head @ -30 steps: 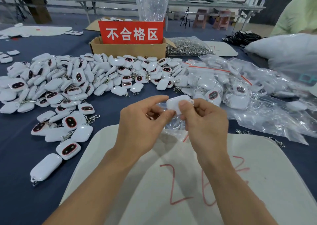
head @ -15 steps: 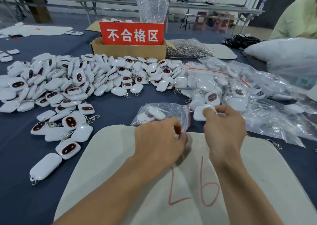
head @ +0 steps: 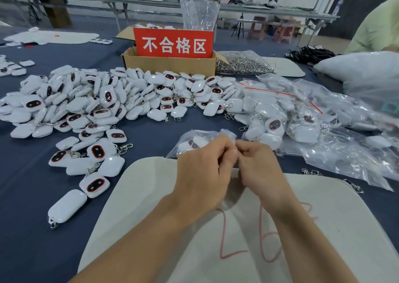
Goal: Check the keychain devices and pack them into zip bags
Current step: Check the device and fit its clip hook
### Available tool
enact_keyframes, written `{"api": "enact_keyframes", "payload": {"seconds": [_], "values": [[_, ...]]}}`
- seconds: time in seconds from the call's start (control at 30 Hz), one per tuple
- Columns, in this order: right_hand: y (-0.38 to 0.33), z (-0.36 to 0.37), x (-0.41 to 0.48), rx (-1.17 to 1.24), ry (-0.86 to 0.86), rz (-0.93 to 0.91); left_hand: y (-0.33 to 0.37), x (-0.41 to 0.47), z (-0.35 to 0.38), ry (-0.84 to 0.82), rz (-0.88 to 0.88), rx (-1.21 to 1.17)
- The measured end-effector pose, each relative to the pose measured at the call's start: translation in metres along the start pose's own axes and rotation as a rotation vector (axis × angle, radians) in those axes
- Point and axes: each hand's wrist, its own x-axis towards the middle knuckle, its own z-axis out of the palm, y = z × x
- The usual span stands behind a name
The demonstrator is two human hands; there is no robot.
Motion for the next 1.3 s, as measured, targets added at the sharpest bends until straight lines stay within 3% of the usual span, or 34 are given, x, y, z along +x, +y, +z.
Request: {"api": "enact_keyframes", "payload": {"seconds": [0.1, 0.2, 0.3, 0.47, 0.57, 0.63, 0.73, 0.87, 0.97, 1.07, 1.17, 1.23, 1.3], "values": [[-0.001, 0.003, -0.003, -0.330, 0.044, -0.116, 0.002, -0.002, -0.003, -0.018, 0.081, 0.001], [0.003, 0.005, 0.001, -0.309, 0.130, -0.112, -0.001, 0.002, -0.007, -0.021, 0.065, 0.009], [0.006, 0.001, 0.004, -0.193, 0.281, -0.050, -0.014, 0.019, -0.016, 0.073, -0.099, 0.113], [0.003, -0.004, 0.002, -0.007, 0.588, 0.051, -0.077, 0.047, -0.067, 0.188, -0.431, 0.745], [0.001, -0.004, 0.003, 0.042, 0.632, 0.064, -0.110, 0.045, -0.096, 0.166, -0.656, 0.772], [0.001, -0.002, 0.003, 0.067, 0.602, 0.044, -0.121, 0.041, -0.099, 0.059, -0.741, 0.810], [-0.001, 0.001, -0.001, 0.084, 0.540, 0.017, -0.122, 0.040, -0.093, -0.084, -0.712, 0.839], [-0.001, 0.002, 0.000, 0.112, 0.504, 0.017, -0.118, 0.046, -0.085, -0.280, -0.498, 0.744], [-0.001, 0.004, 0.001, 0.123, 0.473, 0.019, -0.111, 0.049, -0.084, -0.337, -0.410, 0.436], [-0.001, 0.005, 0.000, 0.130, 0.461, 0.031, -0.099, 0.051, -0.076, -0.212, -0.320, 0.100], [-0.002, 0.005, -0.002, 0.146, 0.456, 0.052, -0.098, 0.054, -0.069, 0.063, -0.295, 0.331], [-0.003, 0.004, -0.003, 0.160, 0.462, 0.065, -0.103, 0.053, -0.068, -0.032, -0.452, 0.545], [-0.004, 0.005, -0.002, 0.168, 0.474, 0.069, -0.109, 0.047, -0.061, -0.231, -0.505, 0.539]]}}
